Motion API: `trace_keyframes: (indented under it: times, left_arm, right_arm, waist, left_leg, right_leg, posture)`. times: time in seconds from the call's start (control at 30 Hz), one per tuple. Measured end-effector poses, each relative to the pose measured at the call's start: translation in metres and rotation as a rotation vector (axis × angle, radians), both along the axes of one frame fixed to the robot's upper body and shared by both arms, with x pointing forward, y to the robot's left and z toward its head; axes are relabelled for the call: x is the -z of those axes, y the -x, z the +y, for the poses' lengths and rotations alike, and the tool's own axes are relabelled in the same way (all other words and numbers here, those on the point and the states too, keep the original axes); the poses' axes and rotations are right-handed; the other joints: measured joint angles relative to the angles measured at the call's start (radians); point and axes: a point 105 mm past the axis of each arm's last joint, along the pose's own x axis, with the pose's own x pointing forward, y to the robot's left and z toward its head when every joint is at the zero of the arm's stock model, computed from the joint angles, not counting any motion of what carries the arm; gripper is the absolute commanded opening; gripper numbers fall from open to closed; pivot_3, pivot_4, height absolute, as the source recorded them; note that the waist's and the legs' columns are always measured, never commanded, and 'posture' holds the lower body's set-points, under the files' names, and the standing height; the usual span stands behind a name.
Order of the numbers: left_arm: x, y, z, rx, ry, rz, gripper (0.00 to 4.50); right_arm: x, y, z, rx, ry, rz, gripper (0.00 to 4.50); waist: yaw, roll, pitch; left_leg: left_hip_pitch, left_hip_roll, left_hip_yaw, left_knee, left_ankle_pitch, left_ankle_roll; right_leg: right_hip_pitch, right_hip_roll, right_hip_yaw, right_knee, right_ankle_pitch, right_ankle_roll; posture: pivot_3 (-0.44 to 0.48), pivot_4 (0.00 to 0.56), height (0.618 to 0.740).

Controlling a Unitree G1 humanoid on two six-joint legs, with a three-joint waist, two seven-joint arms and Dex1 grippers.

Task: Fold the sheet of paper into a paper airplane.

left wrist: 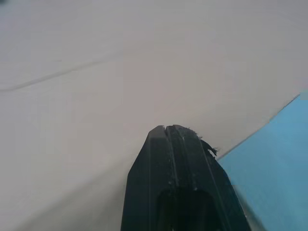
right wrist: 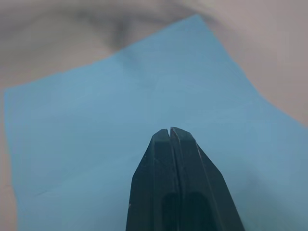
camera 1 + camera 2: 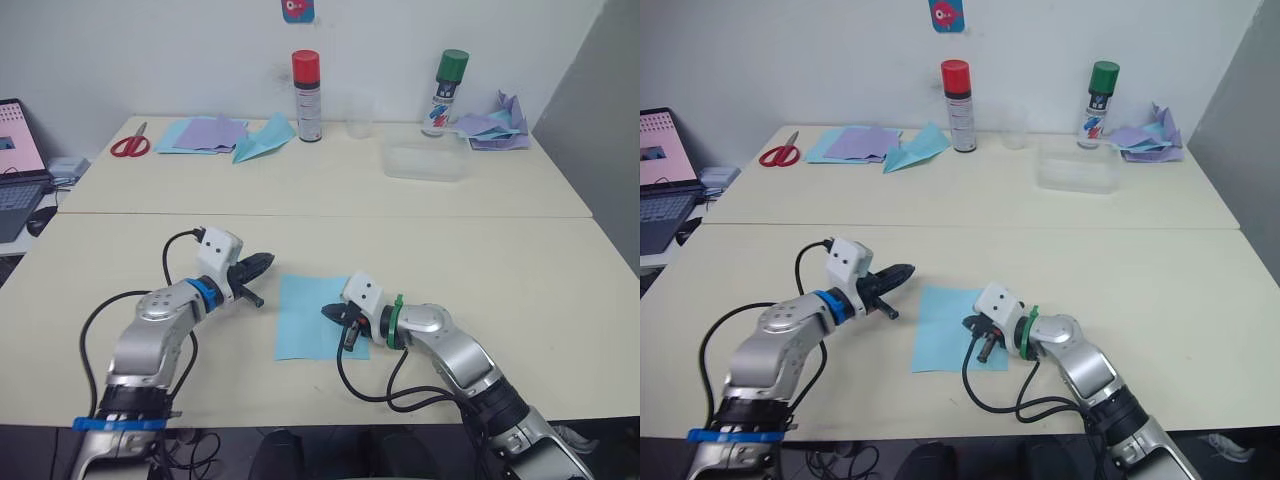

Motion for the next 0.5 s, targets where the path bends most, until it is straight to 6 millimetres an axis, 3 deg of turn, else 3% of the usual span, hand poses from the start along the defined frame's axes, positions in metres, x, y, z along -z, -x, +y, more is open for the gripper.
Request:
trace_keyframes:
  times: [0.13, 0.33, 0.5]
  left_arm:
    - [-0.005, 0.024, -0.02, 0.102, -0.004, 0.014, 0.0]
    - [0.053, 0.043, -0.044, 0.189, -0.126, 0.17, 0.0]
    - [0.065, 0.035, -0.049, 0.211, -0.193, 0.155, 0.0]
  right_arm:
    - [0.001, -0.001, 0.001, 0.011, -0.005, 0.005, 0.01]
    - [0.001, -0.002, 0.0, 0.019, -0.009, 0.011, 0.01]
    - [0.0, -0.001, -0.004, 0.034, -0.029, 0.03, 0.01]
  waist:
    - [-0.001, 0.0, 0.0]
    - [0.001, 0.0, 0.0]
    - [0.002, 0.0, 0.0]
  left_leg:
    - [0.002, 0.0, 0.0, 0.0, 0.0, 0.0]
    - [0.003, -0.001, 0.0, 0.0, 0.0, 0.0]
    - [0.002, -0.001, 0.0, 0.0, 0.0, 0.0]
  right_leg:
    - [0.001, 0.0, 0.001, 0.0, 0.0, 0.0]
    - [0.002, 0.0, 0.0, 0.0, 0.0, 0.0]
    - [0.001, 0.0, 0.0, 0.0, 0.0, -0.001]
  posture:
    - [0.0, 0.15, 0.74]
    - [0.0, 0.15, 0.74]
    - [0.0, 0.15, 0.74]
